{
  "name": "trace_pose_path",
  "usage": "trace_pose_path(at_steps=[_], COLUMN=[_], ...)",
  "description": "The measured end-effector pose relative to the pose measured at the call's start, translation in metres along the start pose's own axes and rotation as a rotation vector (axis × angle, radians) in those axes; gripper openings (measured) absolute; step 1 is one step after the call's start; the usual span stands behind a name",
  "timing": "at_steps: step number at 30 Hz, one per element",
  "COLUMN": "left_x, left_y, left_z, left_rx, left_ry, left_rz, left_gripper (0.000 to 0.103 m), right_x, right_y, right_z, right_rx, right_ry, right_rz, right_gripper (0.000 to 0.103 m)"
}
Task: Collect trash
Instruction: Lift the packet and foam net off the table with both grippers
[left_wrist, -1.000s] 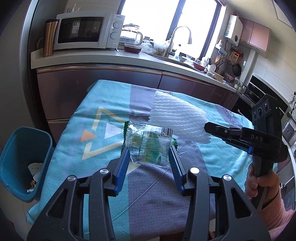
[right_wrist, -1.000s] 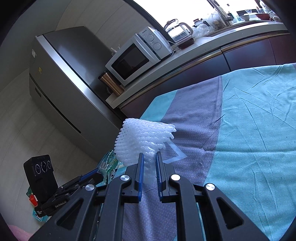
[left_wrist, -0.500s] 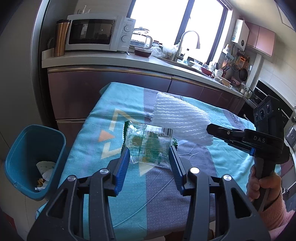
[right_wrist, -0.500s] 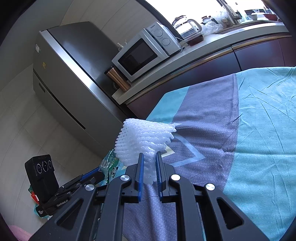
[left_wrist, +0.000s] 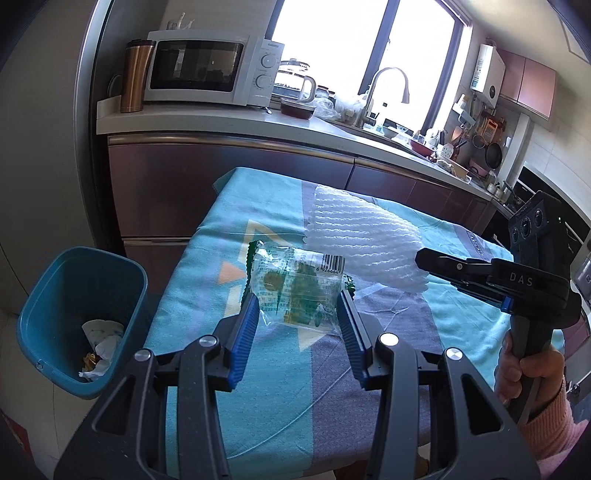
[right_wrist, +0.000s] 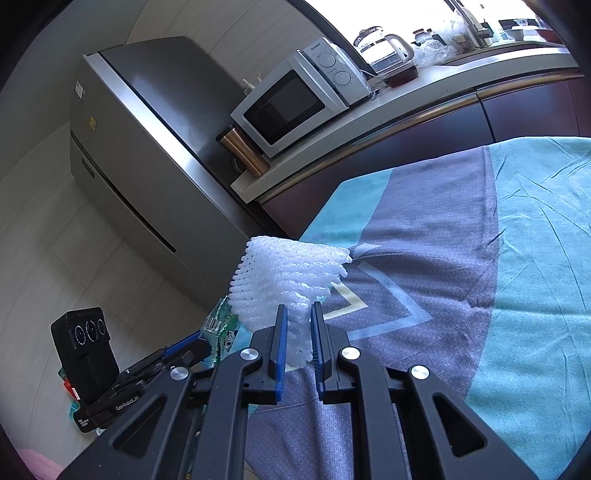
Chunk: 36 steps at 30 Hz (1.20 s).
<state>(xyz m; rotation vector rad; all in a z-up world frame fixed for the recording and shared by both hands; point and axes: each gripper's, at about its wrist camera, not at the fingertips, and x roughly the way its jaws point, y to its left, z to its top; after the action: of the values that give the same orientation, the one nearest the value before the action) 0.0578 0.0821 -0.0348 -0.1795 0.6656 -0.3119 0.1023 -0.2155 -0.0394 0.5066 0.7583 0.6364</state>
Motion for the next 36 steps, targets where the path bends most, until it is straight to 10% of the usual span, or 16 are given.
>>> trace_pose_path(at_steps=[36], left_x=[-0.023], left_y=[0.031], left_z=[-0.004], left_rx=[-0.06], left_ry=[-0.032], left_rz=[0.061], left_gripper=[0.044], right_x=[0.036], right_y=[0.017], right_z=[0.004], right_rx=[-0.029], right_ry=[0.054], right_rz=[0.052], right_gripper=[0.011])
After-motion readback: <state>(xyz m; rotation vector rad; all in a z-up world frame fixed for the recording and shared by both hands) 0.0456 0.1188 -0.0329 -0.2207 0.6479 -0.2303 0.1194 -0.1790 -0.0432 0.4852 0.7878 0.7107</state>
